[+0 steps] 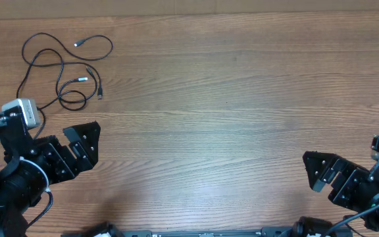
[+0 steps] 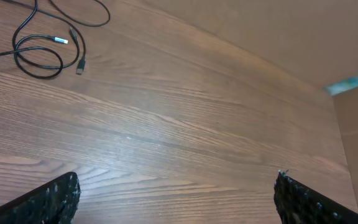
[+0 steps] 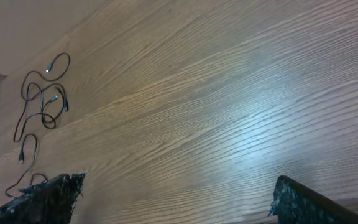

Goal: Untangle cables

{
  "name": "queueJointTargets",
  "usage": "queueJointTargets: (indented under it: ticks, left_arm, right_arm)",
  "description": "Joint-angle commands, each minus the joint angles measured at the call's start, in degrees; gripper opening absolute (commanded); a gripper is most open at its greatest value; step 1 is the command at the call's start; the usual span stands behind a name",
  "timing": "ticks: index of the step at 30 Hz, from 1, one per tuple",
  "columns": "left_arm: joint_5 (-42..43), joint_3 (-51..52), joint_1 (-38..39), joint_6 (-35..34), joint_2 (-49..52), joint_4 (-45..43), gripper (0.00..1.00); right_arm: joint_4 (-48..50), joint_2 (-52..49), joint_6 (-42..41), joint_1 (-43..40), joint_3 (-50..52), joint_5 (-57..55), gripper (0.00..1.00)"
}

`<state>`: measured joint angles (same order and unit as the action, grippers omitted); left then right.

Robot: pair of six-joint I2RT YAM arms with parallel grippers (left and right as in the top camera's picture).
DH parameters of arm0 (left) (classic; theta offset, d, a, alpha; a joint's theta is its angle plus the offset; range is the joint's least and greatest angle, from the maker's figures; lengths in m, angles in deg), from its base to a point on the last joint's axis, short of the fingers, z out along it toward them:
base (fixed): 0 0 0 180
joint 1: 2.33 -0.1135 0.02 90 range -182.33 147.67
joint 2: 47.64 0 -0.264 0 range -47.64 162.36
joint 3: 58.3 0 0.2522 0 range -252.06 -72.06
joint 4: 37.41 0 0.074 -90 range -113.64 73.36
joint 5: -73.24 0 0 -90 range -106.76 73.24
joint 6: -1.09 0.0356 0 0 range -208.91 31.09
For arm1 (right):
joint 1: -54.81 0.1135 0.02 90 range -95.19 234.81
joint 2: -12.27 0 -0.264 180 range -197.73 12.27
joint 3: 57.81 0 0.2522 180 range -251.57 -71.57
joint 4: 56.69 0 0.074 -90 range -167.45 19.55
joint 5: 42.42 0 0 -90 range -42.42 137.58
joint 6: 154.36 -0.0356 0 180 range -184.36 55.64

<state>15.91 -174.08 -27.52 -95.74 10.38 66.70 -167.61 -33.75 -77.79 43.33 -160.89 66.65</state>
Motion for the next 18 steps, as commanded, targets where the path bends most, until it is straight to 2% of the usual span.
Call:
queueJointTargets:
  ticks: [1, 18]
  left_arm:
    - [-0.3, -0.8, 0.2, 1.5, 0.0, -0.2, 1.0]
    - [-0.3, -0.8, 0.2, 1.5, 0.0, -0.2, 1.0]
  right_arm:
    - [0.2, 0.0, 0.4, 0.3, 0.3, -0.4, 1.0]
    - [0.6, 0.0, 0.4, 0.3, 0.3, -1.3, 1.0]
